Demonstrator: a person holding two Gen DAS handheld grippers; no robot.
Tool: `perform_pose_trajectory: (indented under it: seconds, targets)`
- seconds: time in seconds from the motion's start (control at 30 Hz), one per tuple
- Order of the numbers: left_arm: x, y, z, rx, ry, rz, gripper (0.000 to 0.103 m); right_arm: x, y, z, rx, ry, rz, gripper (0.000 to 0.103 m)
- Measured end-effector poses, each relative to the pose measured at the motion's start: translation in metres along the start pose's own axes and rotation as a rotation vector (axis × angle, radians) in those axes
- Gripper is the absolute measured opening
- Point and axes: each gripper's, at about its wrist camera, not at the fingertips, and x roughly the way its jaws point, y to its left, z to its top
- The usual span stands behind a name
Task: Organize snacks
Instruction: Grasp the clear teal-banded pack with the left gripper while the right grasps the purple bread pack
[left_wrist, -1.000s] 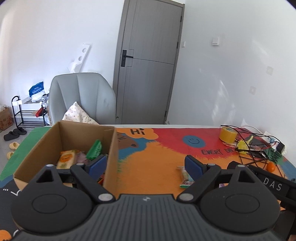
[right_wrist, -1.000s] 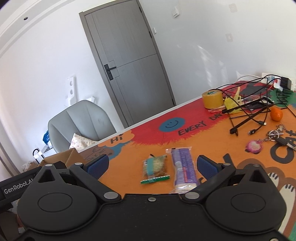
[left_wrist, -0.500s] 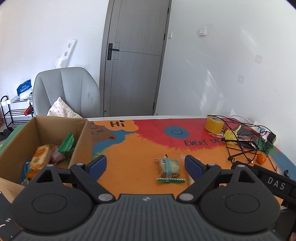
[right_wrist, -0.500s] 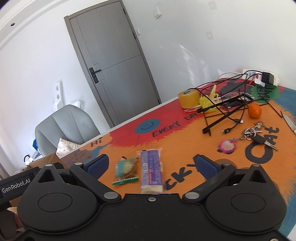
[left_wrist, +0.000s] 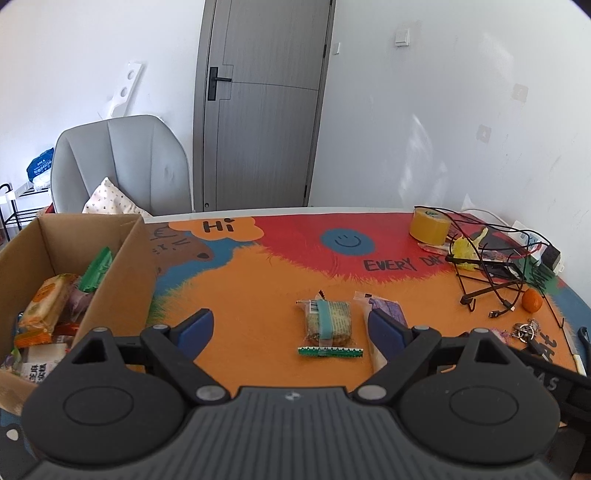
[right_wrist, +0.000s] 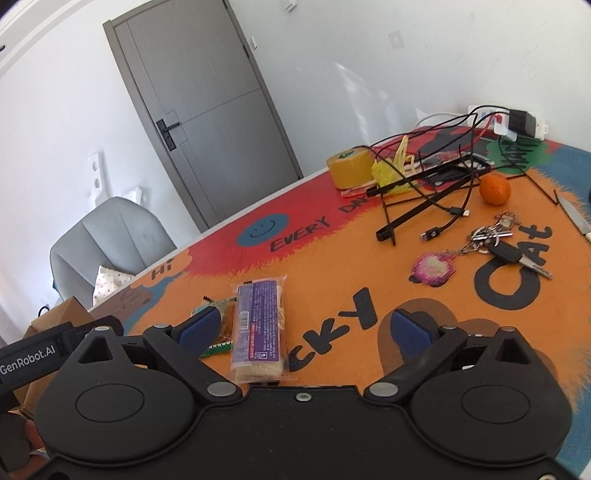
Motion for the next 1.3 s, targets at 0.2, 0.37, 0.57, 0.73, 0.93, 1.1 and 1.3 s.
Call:
perform_pose_trajectory:
  seconds: [0.2, 0.37, 0.57, 0.73, 0.93, 1.1, 1.3]
  targets:
    - [0.020, 0.002, 0.001, -0.009, 0.035, 0.008, 0.088, 0.023, 0.008, -0.003, -0.016, 0.059, 0.011, 0.082]
    - [0.034, 0.005, 0.005, -0.022, 0.058, 0.009, 0.086, 0.040, 0.015, -0.002, -0.021, 0.096, 0.010, 0.075]
    - [0.049, 0.006, 0.012, -0.036, 0.077, -0.006, 0.084, 0.061, 0.029, -0.001, -0.062, 0.134, -0.012, 0.074]
    - [0.063, 0.003, 0.012, -0.027, 0.097, -0.011, 0.084, 0.073, 0.034, -0.004, -0.108, 0.166, -0.011, 0.054]
    - [0.079, -0.011, 0.008, -0.015, 0.130, -0.019, 0.084, 0.072, 0.022, 0.000, -0.103, 0.158, -0.008, 0.036]
    - [0.086, -0.026, 0.005, 0.003, 0.145, -0.029, 0.084, 0.070, 0.006, 0.005, -0.071, 0.141, -0.038, 0.035]
    - [0.097, -0.039, 0.001, 0.018, 0.164, -0.019, 0.084, 0.068, -0.013, 0.010, -0.037, 0.123, -0.061, 0.035]
